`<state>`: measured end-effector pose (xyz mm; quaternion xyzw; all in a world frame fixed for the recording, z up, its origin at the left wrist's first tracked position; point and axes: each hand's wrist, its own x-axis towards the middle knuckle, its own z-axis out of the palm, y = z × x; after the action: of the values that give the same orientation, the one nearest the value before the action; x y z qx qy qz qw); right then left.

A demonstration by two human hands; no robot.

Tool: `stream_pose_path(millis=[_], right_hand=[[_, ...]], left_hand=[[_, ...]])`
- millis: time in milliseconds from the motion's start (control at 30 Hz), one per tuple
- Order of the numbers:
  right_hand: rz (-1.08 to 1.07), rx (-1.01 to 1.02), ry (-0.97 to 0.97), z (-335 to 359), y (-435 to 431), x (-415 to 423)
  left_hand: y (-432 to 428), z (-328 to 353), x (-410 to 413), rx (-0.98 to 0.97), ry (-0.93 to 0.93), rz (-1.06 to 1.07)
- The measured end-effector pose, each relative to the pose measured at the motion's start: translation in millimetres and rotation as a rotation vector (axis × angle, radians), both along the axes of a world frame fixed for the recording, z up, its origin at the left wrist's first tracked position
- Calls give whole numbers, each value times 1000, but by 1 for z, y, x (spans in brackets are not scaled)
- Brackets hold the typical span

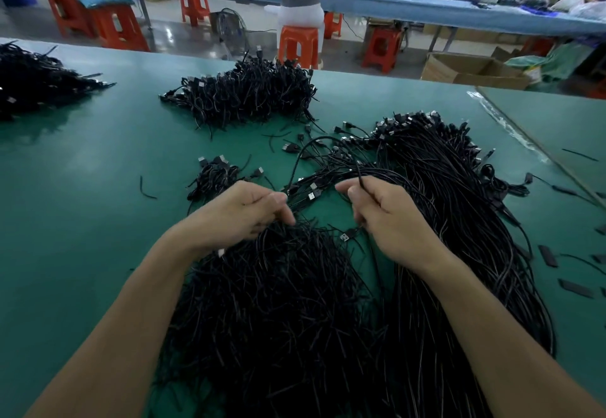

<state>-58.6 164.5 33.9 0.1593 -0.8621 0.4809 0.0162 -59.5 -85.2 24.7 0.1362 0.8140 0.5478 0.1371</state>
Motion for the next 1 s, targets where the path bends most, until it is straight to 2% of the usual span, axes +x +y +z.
stream_pose_path(millis=[100, 200, 267, 367, 433, 500, 567, 633, 733, 833, 1000], right_hand=[[-21, -129, 47, 7, -6, 2], [11, -113, 18, 9, -8, 3], [74, 50, -60, 6, -7, 5], [187, 305, -216, -3, -10, 15], [258, 382, -184, -4, -15, 25], [270, 370, -22, 1, -18, 33], [244, 331, 109, 9, -18, 37], [261, 299, 151, 17, -18, 40], [285, 236, 205, 25, -18, 41], [210, 145, 254, 35, -13, 37], [102, 3, 319, 49, -3, 29]], left_hand=[[13, 10, 15, 272, -205, -209], [27, 21, 31, 640, -381, -368], [36, 27, 33, 848, -402, -304], [44, 32, 23, 1176, -370, -72], [48, 31, 15, 1340, -350, 70], [48, 25, 8, 1286, -261, 201], [47, 17, 6, 1093, -142, 305], [49, 10, 7, 875, -45, 346], [53, 11, 15, 600, 67, 299], [55, 16, 28, 308, 118, 136], [52, 24, 49, 301, 6, -35]])
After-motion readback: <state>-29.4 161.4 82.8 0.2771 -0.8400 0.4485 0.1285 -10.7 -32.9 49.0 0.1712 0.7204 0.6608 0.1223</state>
